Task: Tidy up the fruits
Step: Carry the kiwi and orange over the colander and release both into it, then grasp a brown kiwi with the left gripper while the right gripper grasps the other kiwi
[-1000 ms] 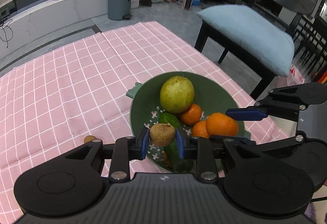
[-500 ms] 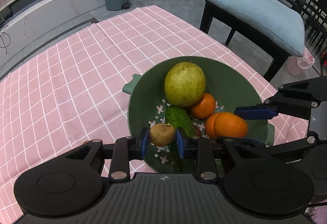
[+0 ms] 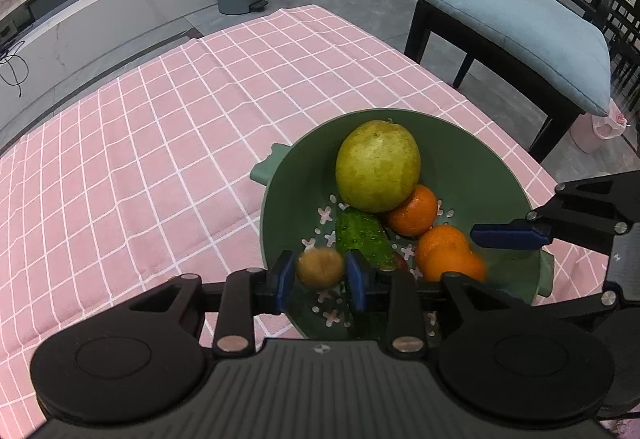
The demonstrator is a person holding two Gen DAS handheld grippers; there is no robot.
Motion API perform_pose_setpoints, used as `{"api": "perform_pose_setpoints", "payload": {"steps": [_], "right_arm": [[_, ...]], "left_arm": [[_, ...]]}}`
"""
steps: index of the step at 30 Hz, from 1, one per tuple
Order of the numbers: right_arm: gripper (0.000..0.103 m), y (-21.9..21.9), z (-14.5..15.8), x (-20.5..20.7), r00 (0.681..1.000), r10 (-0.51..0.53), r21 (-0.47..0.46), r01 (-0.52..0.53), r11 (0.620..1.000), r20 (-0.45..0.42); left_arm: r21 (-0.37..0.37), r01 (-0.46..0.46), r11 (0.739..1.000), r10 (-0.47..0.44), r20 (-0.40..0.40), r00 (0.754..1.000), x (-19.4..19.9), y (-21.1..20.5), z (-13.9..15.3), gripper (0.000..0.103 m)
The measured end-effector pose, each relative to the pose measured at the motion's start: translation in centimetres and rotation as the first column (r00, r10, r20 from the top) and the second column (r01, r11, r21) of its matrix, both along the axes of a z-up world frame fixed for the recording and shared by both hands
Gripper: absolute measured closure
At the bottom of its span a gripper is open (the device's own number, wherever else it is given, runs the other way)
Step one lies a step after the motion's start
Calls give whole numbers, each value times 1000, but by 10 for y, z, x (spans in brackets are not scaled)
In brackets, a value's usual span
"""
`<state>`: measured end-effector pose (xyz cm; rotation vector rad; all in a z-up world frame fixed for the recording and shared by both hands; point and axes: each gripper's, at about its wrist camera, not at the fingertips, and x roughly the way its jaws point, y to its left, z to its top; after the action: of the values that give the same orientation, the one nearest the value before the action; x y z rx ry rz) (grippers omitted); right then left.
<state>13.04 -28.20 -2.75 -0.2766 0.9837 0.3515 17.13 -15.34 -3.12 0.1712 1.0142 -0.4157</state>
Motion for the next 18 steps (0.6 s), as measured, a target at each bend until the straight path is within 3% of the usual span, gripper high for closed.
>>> {"api": "perform_pose_setpoints", "payload": {"steps": [7, 18], "right_arm": [[59, 2, 7, -3, 999, 9, -21, -8, 1000, 33], [48, 14, 36, -13, 993, 10, 3, -10, 1000, 121]], "left_arm": [[-53, -8, 999, 8, 12, 1000, -5, 3, 7, 43], [-77, -42, 996, 50, 96, 994, -28, 26, 37, 42]]}}
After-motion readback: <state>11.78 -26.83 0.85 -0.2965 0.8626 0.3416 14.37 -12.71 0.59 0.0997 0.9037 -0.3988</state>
